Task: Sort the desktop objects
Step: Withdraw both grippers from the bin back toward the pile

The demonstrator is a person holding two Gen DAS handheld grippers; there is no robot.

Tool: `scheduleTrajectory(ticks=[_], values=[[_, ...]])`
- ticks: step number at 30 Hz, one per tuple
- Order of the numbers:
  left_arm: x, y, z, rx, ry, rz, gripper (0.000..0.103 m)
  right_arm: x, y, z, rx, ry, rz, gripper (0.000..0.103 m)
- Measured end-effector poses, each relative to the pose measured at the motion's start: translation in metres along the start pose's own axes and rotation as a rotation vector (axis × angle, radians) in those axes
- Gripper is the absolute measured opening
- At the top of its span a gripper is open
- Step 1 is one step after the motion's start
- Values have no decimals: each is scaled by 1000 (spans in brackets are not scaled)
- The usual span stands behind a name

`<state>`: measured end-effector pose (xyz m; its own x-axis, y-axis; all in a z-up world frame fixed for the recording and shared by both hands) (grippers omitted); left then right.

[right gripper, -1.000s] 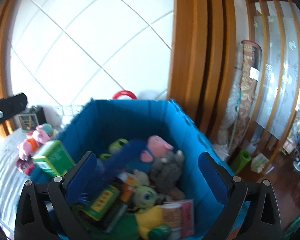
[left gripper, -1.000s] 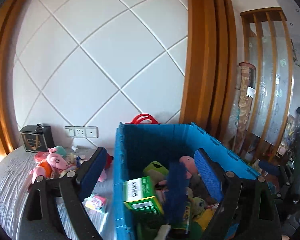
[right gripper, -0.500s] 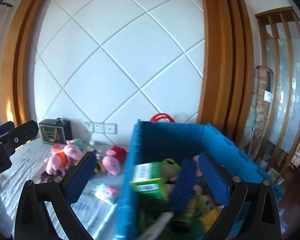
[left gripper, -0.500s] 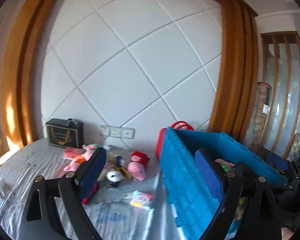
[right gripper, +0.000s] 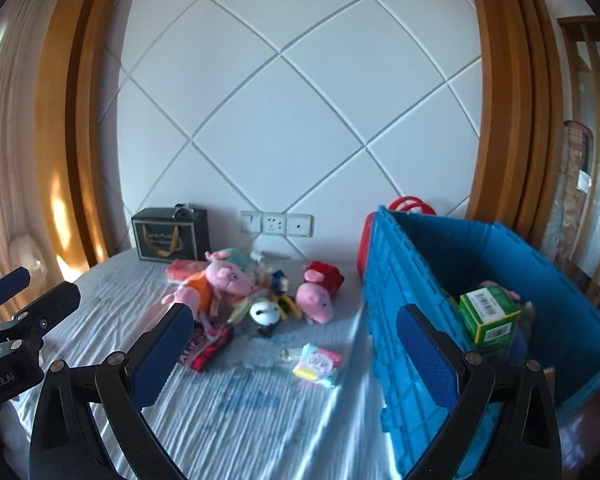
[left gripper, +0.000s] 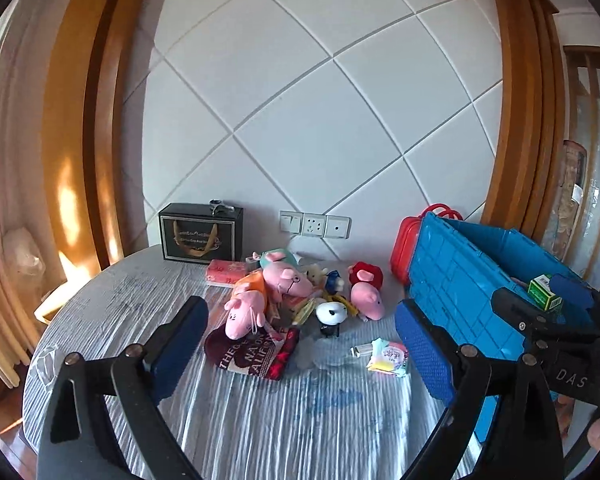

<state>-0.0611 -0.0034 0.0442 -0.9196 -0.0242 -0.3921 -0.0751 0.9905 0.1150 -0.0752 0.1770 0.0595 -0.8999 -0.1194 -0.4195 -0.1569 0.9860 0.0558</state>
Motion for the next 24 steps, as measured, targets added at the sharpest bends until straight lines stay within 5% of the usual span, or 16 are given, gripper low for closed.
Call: scheduleTrajectory(ticks=[11, 19, 24], values=[[92, -47, 46, -52, -198, -131, 96, 95, 2, 29, 30, -129, -109, 103], [170, -109, 149, -128, -501, -271, 96, 199, 5, 116, 108, -375, -185, 103], [203, -121, 172, -93, -560, -291, 96, 239, 19, 157, 105, -475, -132, 103]])
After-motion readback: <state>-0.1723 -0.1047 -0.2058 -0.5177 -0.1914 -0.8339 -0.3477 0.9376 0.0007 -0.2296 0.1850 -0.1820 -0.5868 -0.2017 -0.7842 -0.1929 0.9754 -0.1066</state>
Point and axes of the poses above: each gripper's, at about its wrist camera, not at the fingertips, and x roughly the way its jaws point, y to its right, z to its underside, the point moved 10 cm from there along x, roughly the way its jaws point, and after that the axes turned 1 degree about -z, right-handed, at the moved point
